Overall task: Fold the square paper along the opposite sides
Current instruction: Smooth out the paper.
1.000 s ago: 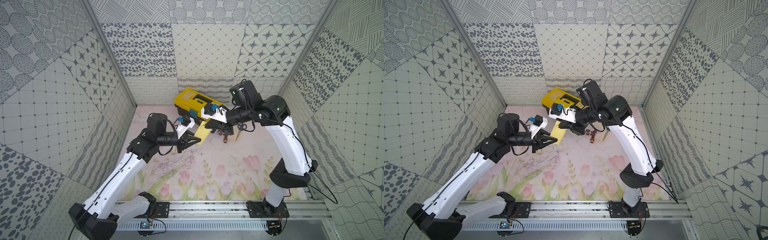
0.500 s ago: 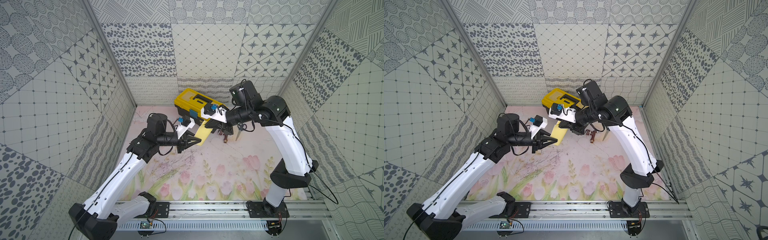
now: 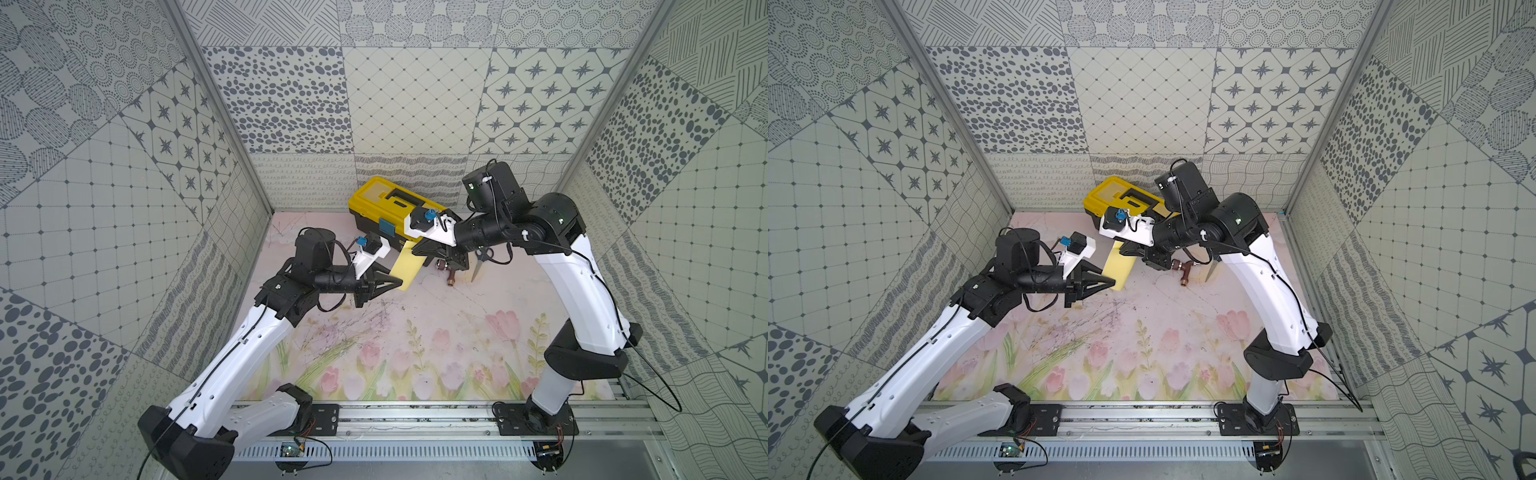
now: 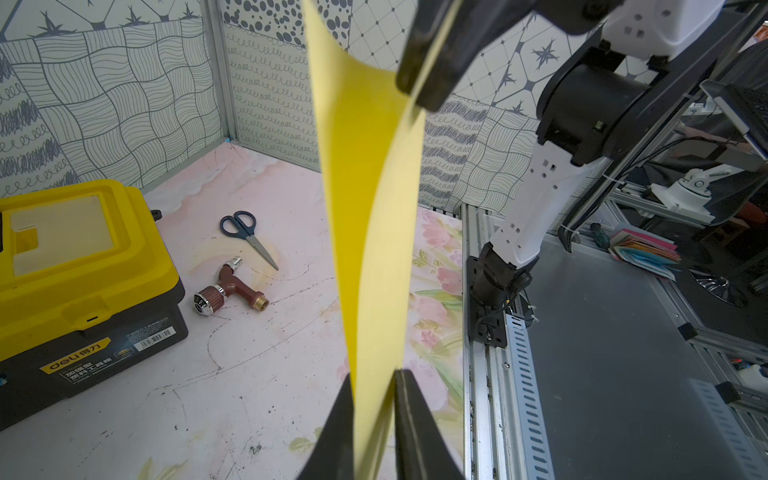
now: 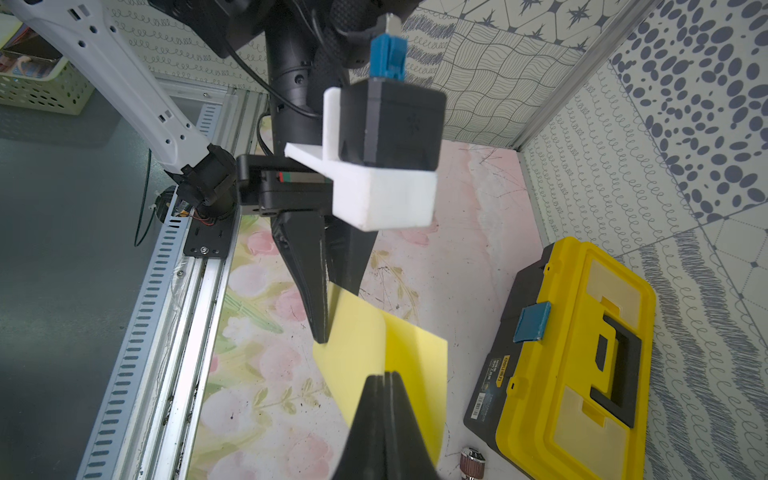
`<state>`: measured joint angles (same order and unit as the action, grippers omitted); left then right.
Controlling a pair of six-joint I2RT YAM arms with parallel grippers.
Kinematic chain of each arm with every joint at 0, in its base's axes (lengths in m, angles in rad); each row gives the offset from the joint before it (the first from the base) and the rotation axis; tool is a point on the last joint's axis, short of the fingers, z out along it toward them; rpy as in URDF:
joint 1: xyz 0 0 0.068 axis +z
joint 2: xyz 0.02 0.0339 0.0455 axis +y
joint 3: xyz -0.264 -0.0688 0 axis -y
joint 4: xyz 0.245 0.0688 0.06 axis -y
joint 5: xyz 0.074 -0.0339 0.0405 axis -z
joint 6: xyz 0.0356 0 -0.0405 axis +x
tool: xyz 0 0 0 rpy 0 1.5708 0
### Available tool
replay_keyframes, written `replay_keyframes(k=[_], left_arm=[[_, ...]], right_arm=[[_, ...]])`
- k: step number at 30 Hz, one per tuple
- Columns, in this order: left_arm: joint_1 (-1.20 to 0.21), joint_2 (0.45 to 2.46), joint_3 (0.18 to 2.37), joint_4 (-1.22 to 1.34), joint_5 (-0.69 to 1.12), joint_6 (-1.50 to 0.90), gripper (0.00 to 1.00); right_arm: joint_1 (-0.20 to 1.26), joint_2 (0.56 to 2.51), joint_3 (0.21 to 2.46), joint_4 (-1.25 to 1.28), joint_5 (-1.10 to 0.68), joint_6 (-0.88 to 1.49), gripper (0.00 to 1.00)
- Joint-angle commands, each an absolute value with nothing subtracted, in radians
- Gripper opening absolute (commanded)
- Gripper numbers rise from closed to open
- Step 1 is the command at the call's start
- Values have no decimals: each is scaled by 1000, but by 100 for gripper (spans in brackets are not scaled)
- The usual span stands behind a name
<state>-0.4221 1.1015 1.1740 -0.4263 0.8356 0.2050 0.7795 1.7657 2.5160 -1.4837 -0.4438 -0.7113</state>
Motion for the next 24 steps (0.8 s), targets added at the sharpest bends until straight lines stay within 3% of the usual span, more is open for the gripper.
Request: replay_keyframes(k=[1, 12, 24], left_arm=[[-423, 1093, 1172, -403, 863, 222, 20], [-422, 1090, 1169, -403, 859, 224, 12], [-422, 1088, 1160, -399, 855, 224, 11]], right_arm=[[786, 1733, 2507, -1442, -442, -704, 0], [787, 1733, 2505, -1441, -440, -704, 0], [787, 1718, 2502, -1439, -436, -704, 0]])
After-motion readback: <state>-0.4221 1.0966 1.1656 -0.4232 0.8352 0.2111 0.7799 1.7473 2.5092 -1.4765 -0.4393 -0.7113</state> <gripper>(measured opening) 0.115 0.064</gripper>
